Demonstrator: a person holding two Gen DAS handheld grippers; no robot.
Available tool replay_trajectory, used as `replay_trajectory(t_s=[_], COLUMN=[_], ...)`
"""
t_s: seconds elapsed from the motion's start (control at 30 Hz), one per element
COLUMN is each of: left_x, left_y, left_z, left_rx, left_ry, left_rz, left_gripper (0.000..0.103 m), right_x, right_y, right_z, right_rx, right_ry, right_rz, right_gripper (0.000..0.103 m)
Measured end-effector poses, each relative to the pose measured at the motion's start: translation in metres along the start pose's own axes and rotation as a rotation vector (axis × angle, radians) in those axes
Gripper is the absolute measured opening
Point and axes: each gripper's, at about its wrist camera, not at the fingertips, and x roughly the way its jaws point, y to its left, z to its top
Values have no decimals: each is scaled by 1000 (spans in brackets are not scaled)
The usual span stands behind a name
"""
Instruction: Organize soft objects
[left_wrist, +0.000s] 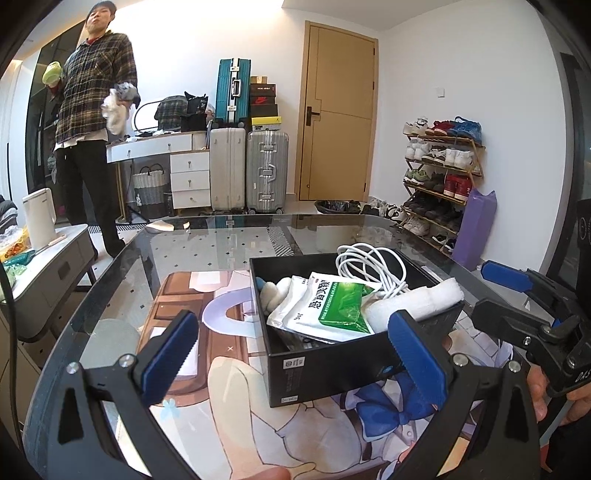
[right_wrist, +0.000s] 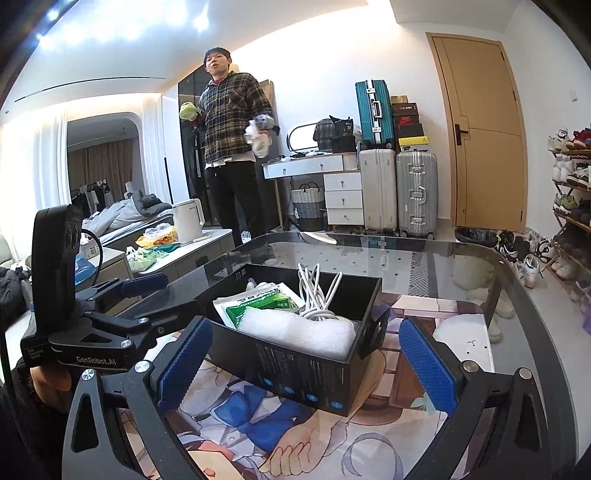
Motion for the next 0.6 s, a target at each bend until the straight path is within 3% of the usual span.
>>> replay_trajectory(t_s=[0.23, 0.4, 0.6], left_x=[0, 7, 2], left_y=[4, 1, 9], left_z=[-1, -2, -4], left_rx=[-16, -10, -39], left_ry=[-8, 40, 12], left_rz=[1, 20, 15], left_gripper=[103, 103, 103], right_x=[-1, -1, -1], right_y=[1, 2, 2], right_z=[0, 0, 0], right_rx=[-9, -7, -7], right_ry=[-2, -6, -6], right_rz=[-4, -3, -3], right_gripper=[102, 102, 102])
